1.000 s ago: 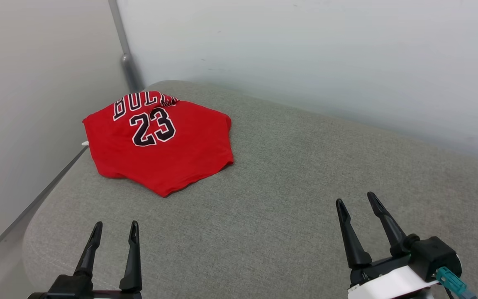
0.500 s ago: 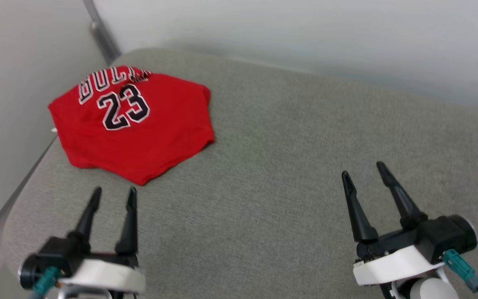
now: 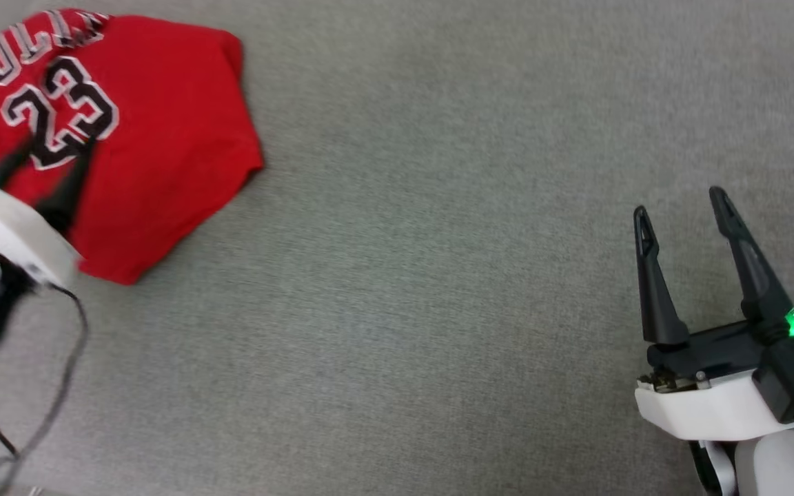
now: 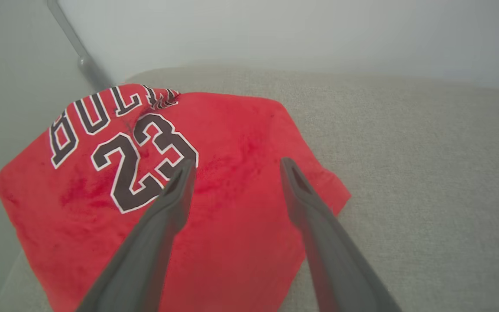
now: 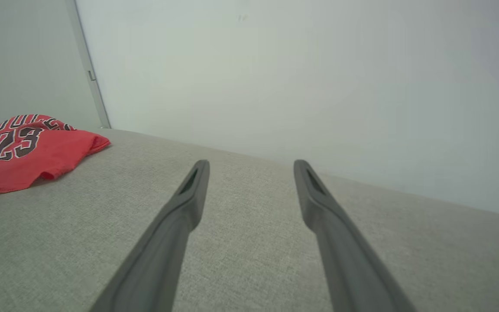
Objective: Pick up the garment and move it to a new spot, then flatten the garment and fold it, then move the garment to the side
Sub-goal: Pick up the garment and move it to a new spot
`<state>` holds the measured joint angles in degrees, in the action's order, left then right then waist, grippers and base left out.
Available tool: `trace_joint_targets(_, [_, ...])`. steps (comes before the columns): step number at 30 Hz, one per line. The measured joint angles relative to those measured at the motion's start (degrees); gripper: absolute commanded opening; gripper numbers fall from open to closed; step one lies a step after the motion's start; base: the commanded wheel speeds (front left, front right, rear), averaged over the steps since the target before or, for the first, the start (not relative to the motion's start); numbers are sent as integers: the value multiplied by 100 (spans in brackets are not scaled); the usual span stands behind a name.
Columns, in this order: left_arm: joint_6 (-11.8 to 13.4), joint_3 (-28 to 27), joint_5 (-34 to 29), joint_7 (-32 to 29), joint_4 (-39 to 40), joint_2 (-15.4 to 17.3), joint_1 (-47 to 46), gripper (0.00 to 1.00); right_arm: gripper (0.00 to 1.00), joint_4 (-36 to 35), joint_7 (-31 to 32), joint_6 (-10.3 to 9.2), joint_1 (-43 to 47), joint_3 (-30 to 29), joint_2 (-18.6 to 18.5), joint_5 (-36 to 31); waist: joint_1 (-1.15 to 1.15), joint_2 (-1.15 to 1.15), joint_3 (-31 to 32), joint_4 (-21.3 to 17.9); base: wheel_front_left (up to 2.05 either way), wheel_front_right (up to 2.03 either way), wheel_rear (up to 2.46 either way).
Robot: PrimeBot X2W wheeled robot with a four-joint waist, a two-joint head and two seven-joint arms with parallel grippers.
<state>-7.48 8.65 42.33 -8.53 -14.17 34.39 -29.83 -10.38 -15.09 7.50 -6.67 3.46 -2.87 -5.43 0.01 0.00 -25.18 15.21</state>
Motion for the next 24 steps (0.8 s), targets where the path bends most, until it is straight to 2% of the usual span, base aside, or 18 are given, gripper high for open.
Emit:
trace_joint_targets(3, [0,183,613,-842,-261,608,-634,100,100,-143,0,0,-90,56,-1,-29,0,0,-338,-155,0,0,0])
trace_joint_targets(9, [0,332,1759,-2432,-736,1254,-1536,100,100,-274,0,1,-159,162,0,-170,0,0,-905,-482,0,0,0])
trace_joint_targets(11, [0,336,2024,-2805,-934,1354,-1754,100,100,-313,0,0,-161,132,-1,-169,0,0,-1060,-597,0,0,0])
trace_joint_targets(15, [0,435,2170,-3261,-1326,1525,-2100,100,100,-403,0,1,-165,85,0,-166,0,0,-1331,-803,0,0,0])
trace_joint_targets(19, [0,617,2365,-3560,-1533,1470,-2324,100,100,-454,-1,1,-166,-37,0,-218,0,0,-1532,-947,0,0,0])
trace_joint_targets(23, [9,877,2460,-3789,-1600,1567,-2452,100,100,-481,-3,1,-225,-47,0,-323,0,0,-1638,-1014,0,0,0])
trace_joint_targets(24, [9,940,2477,-3799,-1606,1590,-2455,47,100,-481,-3,1,-224,-52,0,-322,0,0,-1639,-1020,0,0,0])
